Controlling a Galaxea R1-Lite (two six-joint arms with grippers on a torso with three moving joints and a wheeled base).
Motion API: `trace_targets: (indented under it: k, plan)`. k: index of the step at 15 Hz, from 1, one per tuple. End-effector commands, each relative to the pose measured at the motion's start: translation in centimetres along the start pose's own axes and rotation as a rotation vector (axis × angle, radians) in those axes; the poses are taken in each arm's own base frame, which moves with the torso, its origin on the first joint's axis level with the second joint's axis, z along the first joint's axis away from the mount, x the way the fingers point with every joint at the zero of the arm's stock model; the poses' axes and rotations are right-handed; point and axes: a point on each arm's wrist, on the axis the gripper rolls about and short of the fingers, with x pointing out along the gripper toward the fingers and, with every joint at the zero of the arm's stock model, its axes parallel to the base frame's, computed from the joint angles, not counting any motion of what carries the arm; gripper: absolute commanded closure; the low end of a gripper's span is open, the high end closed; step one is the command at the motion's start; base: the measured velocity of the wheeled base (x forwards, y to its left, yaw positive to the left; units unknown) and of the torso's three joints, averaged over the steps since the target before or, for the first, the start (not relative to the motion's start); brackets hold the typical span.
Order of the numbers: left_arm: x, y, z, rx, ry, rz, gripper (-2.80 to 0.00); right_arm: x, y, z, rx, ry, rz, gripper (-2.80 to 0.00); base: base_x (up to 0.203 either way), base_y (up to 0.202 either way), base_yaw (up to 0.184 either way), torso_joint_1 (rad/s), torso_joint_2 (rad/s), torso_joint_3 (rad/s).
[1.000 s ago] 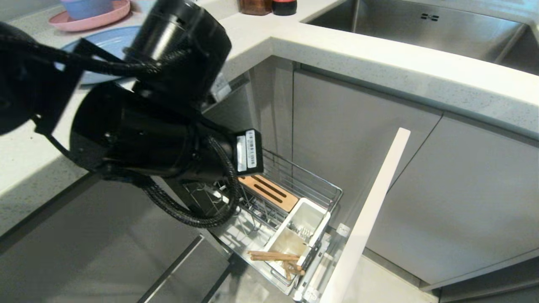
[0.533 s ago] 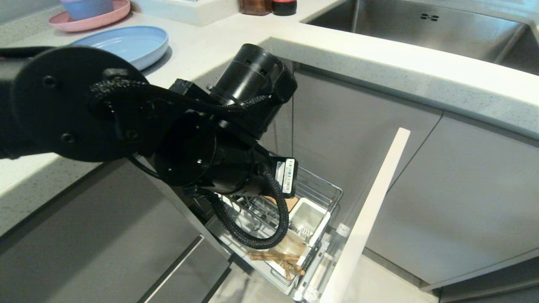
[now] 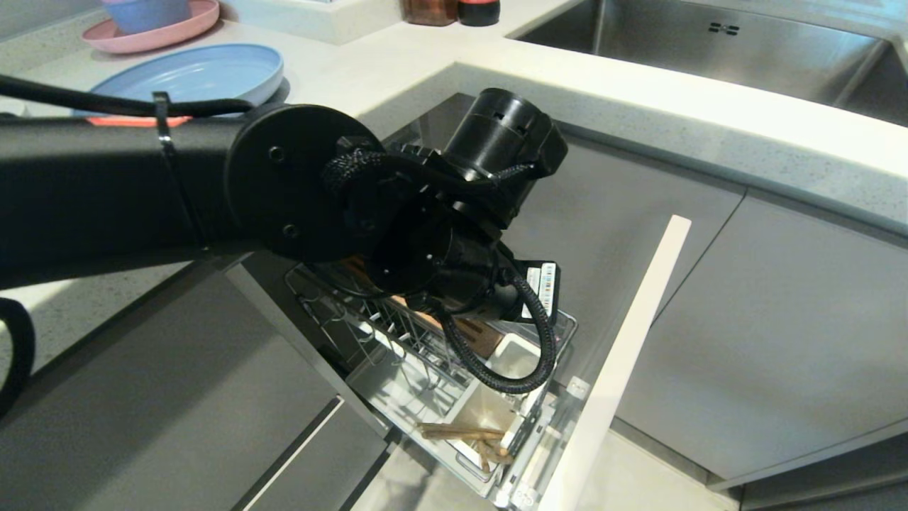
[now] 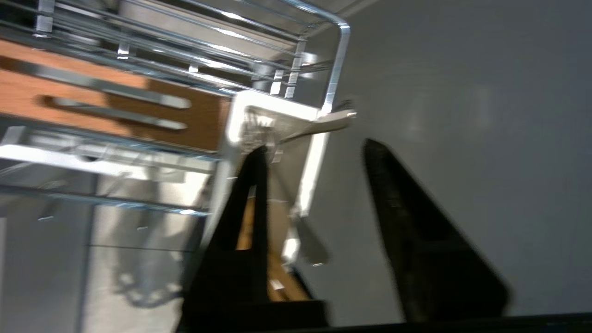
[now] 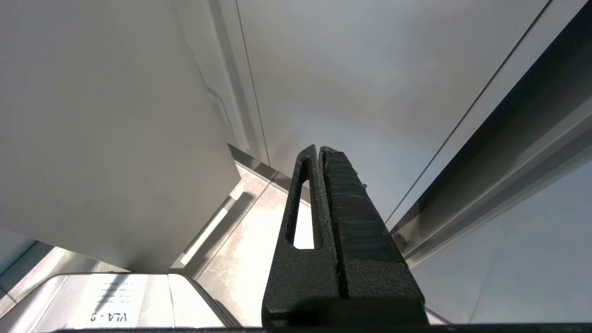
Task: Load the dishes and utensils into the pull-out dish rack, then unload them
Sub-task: Take the spoon out of the cupboard
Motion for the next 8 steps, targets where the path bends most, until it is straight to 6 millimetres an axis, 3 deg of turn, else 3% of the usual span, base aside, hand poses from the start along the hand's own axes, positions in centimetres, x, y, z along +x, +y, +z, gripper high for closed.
trace_targets:
  k: [1,8]
  plan:
    - [1.2,-0.3,0.0,-0.014,0.015,0.001,-2.80,0.0,0.0,0.0,0.000,0.002,0.000,0.00,0.000,0.000,0.000,0.000,0.00,0.000]
    - [4.8,-1.0,-1.3,0.010,0.091,0.021,-2.80,0.0,0.0,0.0,0.000,0.002,0.000,0.00,0.000,0.000,0.000,0.000,0.00,0.000]
